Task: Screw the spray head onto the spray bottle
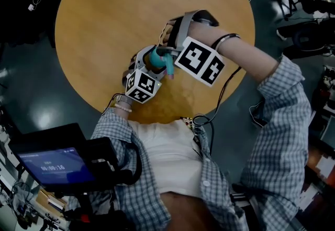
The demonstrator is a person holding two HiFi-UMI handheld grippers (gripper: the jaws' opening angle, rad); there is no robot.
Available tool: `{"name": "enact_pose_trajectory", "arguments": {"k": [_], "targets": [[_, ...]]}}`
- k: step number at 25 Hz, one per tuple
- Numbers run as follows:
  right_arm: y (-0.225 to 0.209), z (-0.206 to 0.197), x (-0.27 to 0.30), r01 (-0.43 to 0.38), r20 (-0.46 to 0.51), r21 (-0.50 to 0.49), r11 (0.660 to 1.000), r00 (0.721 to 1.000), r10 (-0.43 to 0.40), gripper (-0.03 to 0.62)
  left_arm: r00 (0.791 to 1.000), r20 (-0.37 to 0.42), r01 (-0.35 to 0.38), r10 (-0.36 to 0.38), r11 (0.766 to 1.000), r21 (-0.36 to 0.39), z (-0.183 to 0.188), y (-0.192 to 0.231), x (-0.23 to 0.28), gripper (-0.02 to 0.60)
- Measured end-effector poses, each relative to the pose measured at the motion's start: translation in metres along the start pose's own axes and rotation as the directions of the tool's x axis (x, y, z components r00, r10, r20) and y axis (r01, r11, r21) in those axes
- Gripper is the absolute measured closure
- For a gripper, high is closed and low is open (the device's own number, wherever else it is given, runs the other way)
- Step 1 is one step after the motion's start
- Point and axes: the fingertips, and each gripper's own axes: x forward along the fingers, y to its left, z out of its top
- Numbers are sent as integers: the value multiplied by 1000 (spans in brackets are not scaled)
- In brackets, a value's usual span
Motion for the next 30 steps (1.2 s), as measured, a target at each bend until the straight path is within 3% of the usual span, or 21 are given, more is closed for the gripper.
{"name": "enact_pose_trajectory", "arguments": {"k": [4,7,9,11,13,14,16,18,20,22,24,25,26,27,30], "targets": [[-1,1,-1,-142,127,232,962,985,115,474,1000,0,2,-2,1000,0,1,-2,1,187],[-4,3,-4,-180,201,387,904,974,107,474,1000,1,1,-1,1000,-2,1,-2,1,187],[-6,2,-4,-159,218,502,850,974,54,474,1000,1,0,0,1000,-2,1,-2,1,187],[-9,1,-5,-119,210,646,754,977,-26,473,1000,2,-4,4,1000,-7,1,-2,0,187],[-13,-1,-6,-75,176,803,591,977,-116,473,1000,4,-14,14,1000,-20,1,0,-1,187],[-15,-3,-7,-52,148,873,485,976,-161,473,1000,5,-20,20,999,-26,1,0,-1,187],[-16,-6,-7,-15,76,970,242,967,-243,473,999,4,-33,33,999,-31,2,1,-1,187],[-13,-9,-8,7,-6,1000,2,949,-316,473,999,-1,-44,44,999,-27,3,1,0,187],[-11,-13,-8,32,-108,980,-196,916,-387,473,998,-2,-56,56,998,-28,4,1,1,187],[-9,-17,-9,50,-218,931,-361,870,-442,473,998,-1,-65,65,997,-32,4,1,0,187],[-9,-18,-11,70,-317,880,-470,823,-471,473,998,1,-70,70,997,-34,5,1,0,187],[-9,-17,-11,91,-355,866,-491,805,-476,473,997,3,-71,72,997,-37,5,1,-1,187],[-9,-17,-11,122,-382,865,-486,790,-480,473,997,4,-73,73,997,-40,5,2,-1,187],[-10,-16,-12,160,-398,874,-458,777,-487,473,997,5,-72,72,997,-42,5,2,0,187],[-11,-12,-12,246,-369,924,-292,770,-521,469,998,5,-57,58,998,-34,4,2,1,187]]}}
